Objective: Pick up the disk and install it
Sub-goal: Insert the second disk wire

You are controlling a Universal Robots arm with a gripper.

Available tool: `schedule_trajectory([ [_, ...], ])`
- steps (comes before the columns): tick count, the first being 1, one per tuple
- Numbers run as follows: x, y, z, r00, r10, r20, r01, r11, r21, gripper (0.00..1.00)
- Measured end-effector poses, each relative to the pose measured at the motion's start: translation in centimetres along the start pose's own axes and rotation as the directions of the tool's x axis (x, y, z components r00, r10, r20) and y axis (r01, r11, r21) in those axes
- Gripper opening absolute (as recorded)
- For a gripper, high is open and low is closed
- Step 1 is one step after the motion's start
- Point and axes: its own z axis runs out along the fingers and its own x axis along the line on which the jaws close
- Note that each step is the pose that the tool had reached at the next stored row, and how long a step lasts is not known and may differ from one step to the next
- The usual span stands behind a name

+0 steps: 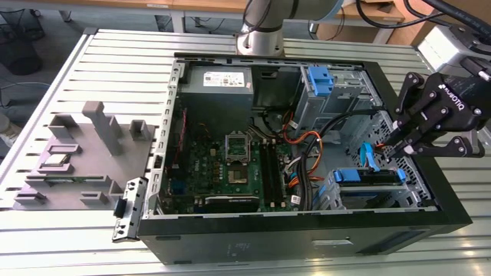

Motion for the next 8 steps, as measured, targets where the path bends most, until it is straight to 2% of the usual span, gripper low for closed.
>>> schedule_trajectory([
  [5,-0.50,-0.11,0.00,1.0000,-0.004,-0.0009,0.004,1.0000,-0.0002,0.29],
  [8,-0.66,-0.39,-0.02,1.0000,-0.007,-0.0014,0.007,1.0000,-0.0004,0.29],
])
